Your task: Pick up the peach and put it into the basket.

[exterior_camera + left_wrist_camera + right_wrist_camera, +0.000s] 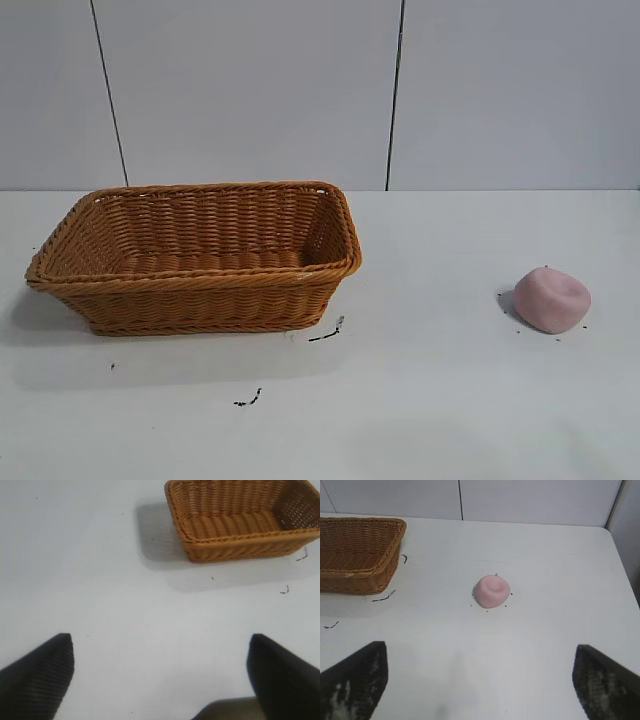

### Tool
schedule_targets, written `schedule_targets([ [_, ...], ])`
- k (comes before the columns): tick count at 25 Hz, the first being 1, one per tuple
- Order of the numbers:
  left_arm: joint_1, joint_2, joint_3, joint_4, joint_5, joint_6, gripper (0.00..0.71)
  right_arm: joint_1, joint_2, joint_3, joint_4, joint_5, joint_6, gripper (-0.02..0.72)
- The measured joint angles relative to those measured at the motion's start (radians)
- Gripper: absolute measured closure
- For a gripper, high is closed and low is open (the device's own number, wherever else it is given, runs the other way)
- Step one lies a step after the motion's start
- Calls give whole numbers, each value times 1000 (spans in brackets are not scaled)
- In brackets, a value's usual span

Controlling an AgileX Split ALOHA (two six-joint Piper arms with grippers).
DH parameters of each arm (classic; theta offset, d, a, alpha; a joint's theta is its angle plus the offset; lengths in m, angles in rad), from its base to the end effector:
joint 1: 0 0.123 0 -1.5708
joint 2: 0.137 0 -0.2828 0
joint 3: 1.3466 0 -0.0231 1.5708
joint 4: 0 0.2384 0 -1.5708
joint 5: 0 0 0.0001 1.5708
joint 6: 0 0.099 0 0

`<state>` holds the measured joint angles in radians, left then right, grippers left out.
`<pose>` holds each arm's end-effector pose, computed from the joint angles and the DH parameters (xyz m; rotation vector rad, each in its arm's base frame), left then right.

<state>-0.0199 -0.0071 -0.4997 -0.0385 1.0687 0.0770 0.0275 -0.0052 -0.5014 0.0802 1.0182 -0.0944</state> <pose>-0.0079 -0.0032 0.2669 0.1012 2.0424 -0.0104 -0.0058 0.0066 0.2721 -0.1234 1.9893 0.0521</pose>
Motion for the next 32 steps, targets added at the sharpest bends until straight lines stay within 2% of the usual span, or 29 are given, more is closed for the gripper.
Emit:
schedule_targets([
  [10, 0, 0, 0, 0, 0, 0, 18, 0, 0, 0, 3, 0, 0, 14],
  [13, 0, 0, 0, 0, 0, 0, 18, 0, 65, -27, 8, 2, 40, 14],
  [15, 0, 0, 0, 0, 0, 0, 18, 0, 162, -49, 8, 0, 61, 14],
  [23, 0, 0, 0, 0, 0, 0, 18, 0, 695, -174, 8, -67, 68, 14],
  [32, 0, 0, 0, 0, 0, 0, 18, 0, 1322, -454, 3, -93, 60, 14],
])
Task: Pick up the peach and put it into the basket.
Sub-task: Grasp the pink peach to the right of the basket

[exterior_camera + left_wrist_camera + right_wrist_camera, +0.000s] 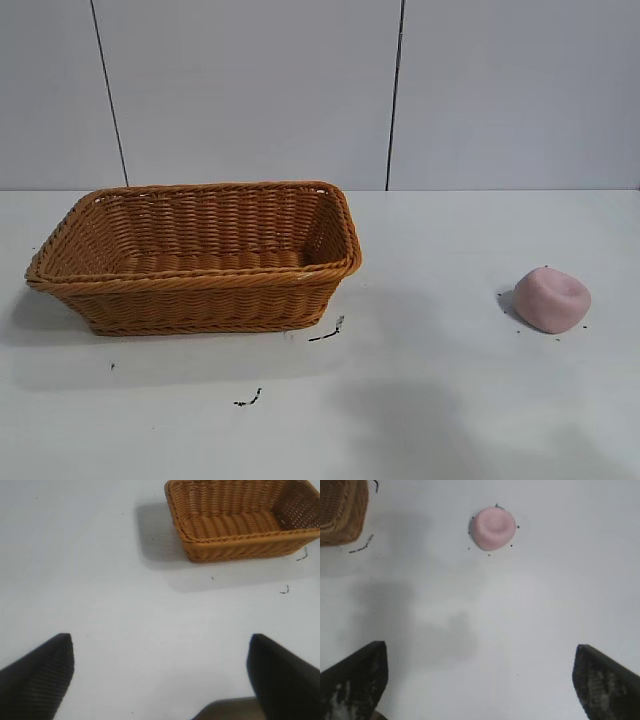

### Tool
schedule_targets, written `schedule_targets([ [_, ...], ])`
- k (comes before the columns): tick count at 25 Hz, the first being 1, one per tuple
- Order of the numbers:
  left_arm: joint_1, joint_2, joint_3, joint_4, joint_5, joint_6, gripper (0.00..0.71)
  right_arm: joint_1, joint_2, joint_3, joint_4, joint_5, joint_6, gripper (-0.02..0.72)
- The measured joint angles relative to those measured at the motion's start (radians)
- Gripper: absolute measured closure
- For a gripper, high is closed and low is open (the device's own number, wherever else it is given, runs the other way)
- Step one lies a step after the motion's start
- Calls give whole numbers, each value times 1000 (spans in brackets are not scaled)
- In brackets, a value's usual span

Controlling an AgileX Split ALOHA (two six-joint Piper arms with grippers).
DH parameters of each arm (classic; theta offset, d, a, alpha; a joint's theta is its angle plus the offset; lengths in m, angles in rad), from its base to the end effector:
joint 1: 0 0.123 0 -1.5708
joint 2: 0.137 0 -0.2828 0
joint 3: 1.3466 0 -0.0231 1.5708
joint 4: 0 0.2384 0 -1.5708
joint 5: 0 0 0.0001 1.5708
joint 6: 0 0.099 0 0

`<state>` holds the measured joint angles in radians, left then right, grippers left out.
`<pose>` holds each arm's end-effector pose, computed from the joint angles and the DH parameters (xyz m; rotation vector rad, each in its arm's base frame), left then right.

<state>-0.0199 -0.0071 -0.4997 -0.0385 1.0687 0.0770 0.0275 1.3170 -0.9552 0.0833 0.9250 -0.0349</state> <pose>-0.0079 -0.0032 0.2669 0.1012 2.0424 -0.0104 0.2384 0.0131 0.2694 -0.0342 2.7683 0.1032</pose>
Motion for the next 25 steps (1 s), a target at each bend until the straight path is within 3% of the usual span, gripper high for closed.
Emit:
schedule_targets([
  [12, 0, 0, 0, 0, 0, 0, 18, 0, 510, -333, -34, -20, -10, 14],
  [19, 0, 0, 0, 0, 0, 0, 18, 0, 693, -373, -44, -128, -25, 14],
  [25, 0, 0, 0, 0, 0, 0, 18, 0, 788, -373, -44, -157, -25, 14],
])
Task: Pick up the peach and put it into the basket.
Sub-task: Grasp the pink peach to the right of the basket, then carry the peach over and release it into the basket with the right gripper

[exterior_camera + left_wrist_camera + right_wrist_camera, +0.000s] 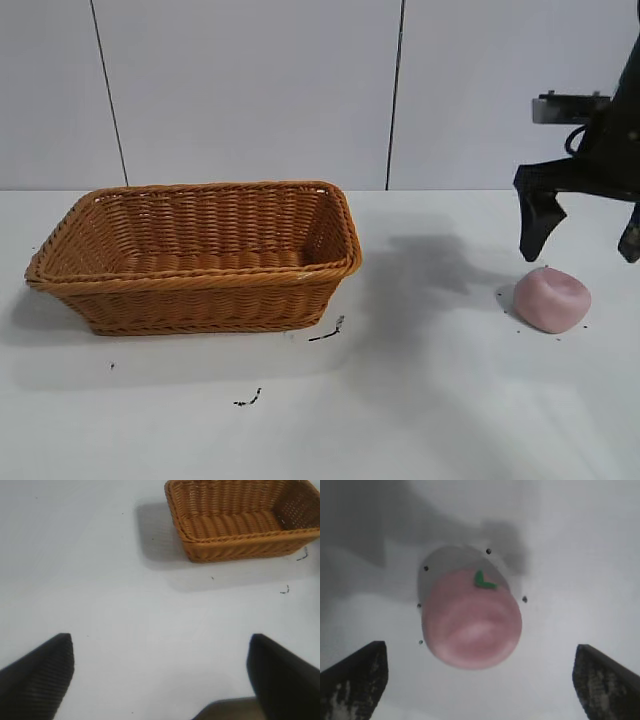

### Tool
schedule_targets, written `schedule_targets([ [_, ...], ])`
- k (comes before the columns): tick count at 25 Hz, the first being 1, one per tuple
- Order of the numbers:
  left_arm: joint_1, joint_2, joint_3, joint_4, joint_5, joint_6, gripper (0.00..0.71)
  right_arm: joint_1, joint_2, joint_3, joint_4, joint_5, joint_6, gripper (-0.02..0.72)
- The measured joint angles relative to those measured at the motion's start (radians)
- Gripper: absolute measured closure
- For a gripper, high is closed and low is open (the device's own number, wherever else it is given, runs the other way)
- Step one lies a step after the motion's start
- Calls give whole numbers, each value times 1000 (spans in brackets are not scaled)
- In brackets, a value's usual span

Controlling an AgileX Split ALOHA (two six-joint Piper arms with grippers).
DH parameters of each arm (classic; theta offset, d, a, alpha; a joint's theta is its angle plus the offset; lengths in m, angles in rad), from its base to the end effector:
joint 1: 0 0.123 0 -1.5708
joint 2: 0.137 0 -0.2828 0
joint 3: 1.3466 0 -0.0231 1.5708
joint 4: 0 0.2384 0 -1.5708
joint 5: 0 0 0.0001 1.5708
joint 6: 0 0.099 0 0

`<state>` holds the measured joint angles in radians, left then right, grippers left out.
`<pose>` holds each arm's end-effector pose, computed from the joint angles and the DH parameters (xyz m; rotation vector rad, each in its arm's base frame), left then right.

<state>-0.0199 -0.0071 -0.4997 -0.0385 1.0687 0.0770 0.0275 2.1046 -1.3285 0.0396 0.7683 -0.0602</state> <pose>-0.0079 -0.0032 0.2669 0.1012 2.0424 -0.0104 0.3854 0.0133 0.1125 -0.0920 3.0259 0.0413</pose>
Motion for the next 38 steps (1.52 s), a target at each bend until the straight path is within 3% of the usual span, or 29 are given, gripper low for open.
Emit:
schedule_targets([
  [6, 0, 0, 0, 0, 0, 0, 18, 0, 8, 0, 2, -12, -4, 19],
  [8, 0, 0, 0, 0, 0, 0, 18, 0, 8, 0, 2, -12, -4, 150],
  [12, 0, 0, 0, 0, 0, 0, 18, 0, 2, 0, 4, -12, -4, 563],
  [15, 0, 0, 0, 0, 0, 0, 18, 0, -34, -3, 7, -9, -4, 650],
  [20, 0, 0, 0, 0, 0, 0, 18, 0, -138, -16, 4, 18, -4, 675],
  [28, 0, 0, 0, 0, 0, 0, 18, 10, -174, -285, 34, 214, -22, 678],
  [32, 0, 0, 0, 0, 0, 0, 18, 75, -123, -435, 34, 270, -23, 678],
  [38, 0, 0, 0, 0, 0, 0, 18, 251, -14, -633, 36, 295, -25, 678],
])
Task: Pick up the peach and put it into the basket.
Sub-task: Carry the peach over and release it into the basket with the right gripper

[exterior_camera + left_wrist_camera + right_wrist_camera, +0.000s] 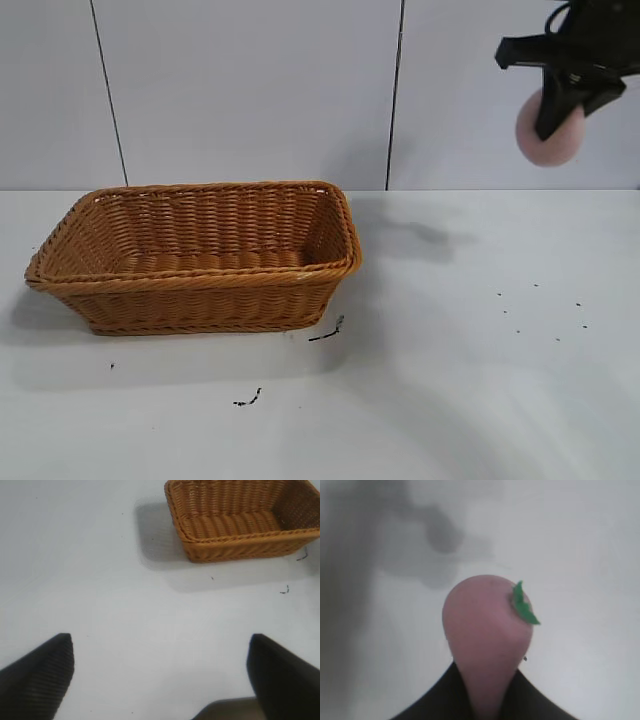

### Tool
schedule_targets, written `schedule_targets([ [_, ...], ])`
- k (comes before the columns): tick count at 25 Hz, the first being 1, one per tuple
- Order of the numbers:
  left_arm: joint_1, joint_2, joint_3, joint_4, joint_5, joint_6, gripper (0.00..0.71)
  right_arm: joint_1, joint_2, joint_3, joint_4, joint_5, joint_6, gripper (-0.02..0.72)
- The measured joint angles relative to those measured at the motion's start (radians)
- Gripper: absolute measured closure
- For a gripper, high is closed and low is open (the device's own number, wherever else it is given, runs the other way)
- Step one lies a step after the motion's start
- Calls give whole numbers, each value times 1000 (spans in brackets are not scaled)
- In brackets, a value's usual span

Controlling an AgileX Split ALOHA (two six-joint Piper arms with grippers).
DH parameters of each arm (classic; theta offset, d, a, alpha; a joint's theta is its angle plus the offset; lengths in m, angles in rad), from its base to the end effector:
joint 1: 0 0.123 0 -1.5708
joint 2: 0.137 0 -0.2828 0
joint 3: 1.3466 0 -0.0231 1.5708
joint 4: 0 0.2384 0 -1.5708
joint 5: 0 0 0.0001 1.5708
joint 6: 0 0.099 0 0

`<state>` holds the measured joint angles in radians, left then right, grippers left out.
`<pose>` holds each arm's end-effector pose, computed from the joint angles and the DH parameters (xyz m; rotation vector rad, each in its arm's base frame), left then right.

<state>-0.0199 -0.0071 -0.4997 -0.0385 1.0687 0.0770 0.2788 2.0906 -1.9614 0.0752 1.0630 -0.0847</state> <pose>-0.0079 -0.0032 0.2669 0.1012 2.0424 -0.0104 0.4368 0.1318 0.2718 -0.4569 2.6415 0.1609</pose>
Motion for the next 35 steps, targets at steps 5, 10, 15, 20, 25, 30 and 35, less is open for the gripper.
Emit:
schedule_targets([
  [5, 0, 0, 0, 0, 0, 0, 18, 165, 69, -109, 5, -3, 0, 678],
  [10, 0, 0, 0, 0, 0, 0, 18, 283, 119, -122, 12, -58, -2, 678],
  [15, 0, 0, 0, 0, 0, 0, 18, 330, 225, -122, 13, -124, -9, 678],
  [20, 0, 0, 0, 0, 0, 0, 18, 331, 317, -122, 12, -185, -17, 665],
  [25, 0, 0, 0, 0, 0, 0, 18, 331, 335, -122, 13, -186, -40, 419],
  [30, 0, 0, 0, 0, 0, 0, 18, 331, 326, -122, 13, -179, -56, 74],
  [35, 0, 0, 0, 0, 0, 0, 18, 329, 287, -122, 12, -136, -63, 14],
])
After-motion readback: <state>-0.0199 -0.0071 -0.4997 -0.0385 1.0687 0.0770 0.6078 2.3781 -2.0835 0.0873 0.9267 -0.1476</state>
